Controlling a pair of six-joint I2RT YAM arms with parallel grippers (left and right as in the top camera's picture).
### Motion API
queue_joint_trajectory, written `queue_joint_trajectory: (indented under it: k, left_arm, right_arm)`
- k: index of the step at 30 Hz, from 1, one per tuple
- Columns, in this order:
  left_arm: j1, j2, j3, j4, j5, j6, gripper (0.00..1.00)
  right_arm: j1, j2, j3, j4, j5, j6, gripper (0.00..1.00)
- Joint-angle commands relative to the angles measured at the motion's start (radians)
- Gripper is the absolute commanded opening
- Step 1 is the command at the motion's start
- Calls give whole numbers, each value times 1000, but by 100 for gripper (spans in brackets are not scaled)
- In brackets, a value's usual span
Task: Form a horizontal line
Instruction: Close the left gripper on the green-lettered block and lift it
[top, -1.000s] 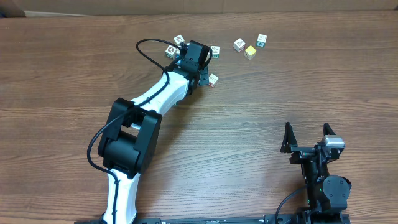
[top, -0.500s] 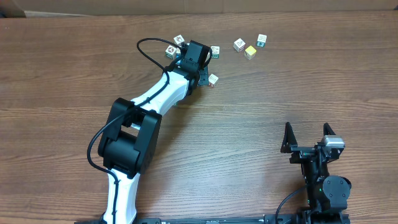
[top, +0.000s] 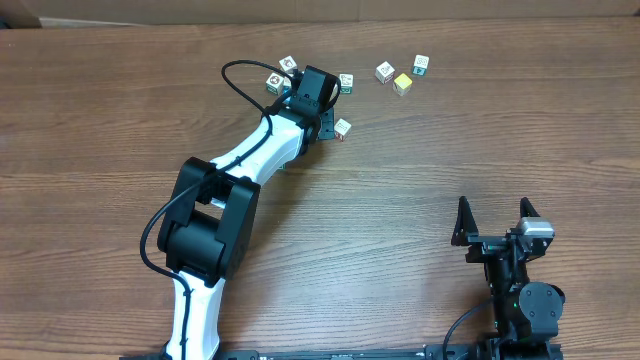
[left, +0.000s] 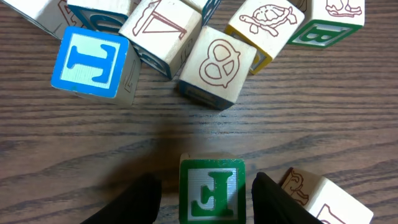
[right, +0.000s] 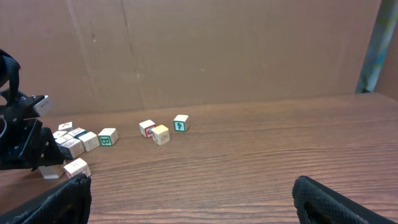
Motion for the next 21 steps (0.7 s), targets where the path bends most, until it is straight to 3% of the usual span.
queue_joint_trajectory:
  k: [1, 15, 17, 21]
  left_arm:
    - [-7, 24, -17, -1, -7, 23, 45]
    - [-5, 24, -16, 5, -8, 31, 40]
    - [-5, 24, -16, 6, -8, 38, 34]
    - [-5, 24, -16, 18, -23, 38, 40]
  right_arm:
    - [5, -10, -11, 2, -4, -4, 100]
    - [5, -10, -11, 2, -4, -4, 100]
    - [5, -10, -11, 2, -4, -4, 100]
    - [5, -10, -11, 2, -4, -4, 100]
